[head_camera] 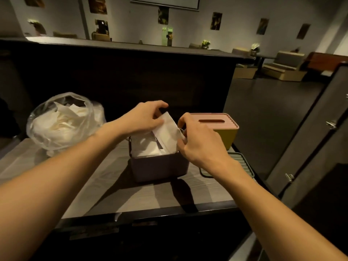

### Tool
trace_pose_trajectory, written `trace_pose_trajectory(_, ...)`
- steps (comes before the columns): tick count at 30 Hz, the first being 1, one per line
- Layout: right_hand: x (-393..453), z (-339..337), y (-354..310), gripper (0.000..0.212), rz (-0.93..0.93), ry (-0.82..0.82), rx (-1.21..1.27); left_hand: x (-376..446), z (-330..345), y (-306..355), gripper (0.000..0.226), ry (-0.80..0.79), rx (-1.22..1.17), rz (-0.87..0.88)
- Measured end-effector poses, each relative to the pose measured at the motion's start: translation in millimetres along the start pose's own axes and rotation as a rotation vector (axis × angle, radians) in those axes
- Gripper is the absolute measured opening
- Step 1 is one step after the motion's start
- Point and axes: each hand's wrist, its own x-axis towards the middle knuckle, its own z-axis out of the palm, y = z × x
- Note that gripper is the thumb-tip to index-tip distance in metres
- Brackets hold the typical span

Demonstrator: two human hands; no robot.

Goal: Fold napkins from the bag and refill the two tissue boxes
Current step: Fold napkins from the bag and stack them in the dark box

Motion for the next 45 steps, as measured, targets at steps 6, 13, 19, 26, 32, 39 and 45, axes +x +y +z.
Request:
trace_pose_trajectory(6, 24.8, -2.5, -12.1, 0.035, 0.022, -0.377, -0.215, 20.1, 13.5, 5.9, 0.070, -0.180, 0.288, 0.066)
trace_pose_trajectory(13, 65.3, 2.2, -25.6, 0.054, 0.028, -0.668, -0.422, 17.9, 22.1, 5.0, 0.062, -0.143, 0.463, 0.209)
trace_pose_trajectory(19, 79.0, 18.1, -32.2, 0.043, 0.050, -0.803, -0.485, 8.2, 26.0, -8.9, 0.055, -0.048, 0.381, 0.221)
trace_pose_trajectory(26, 80.3, 22.5, -42.8, 0.047, 0.008, -0.839, -0.659, -4.9, 43.3, -27.5, 0.038, -0.157, 0.328, 0.042)
trace_pose_trajectory(32, 77.7, 38.7, -31.5, 0.057, -0.014, -0.790, -0.543, -3.7, 41.6, -29.1, 0.036, -0.223, 0.386, 0.061)
trace_pose_trajectory(39, 85.8, 17.7, -32.9, 0.048, -0.006, -0.697, -0.485, -6.7, 31.1, -27.0, 0.034, -0.142, 0.221, 0.064)
trace_pose_trajectory(45, 102.7, -11.9, -60.7, 0.016, -0.154, -0.393, -0.433, -15.9, -13.8, -38.3, 0.028, -0.041, 0.218, 0.051)
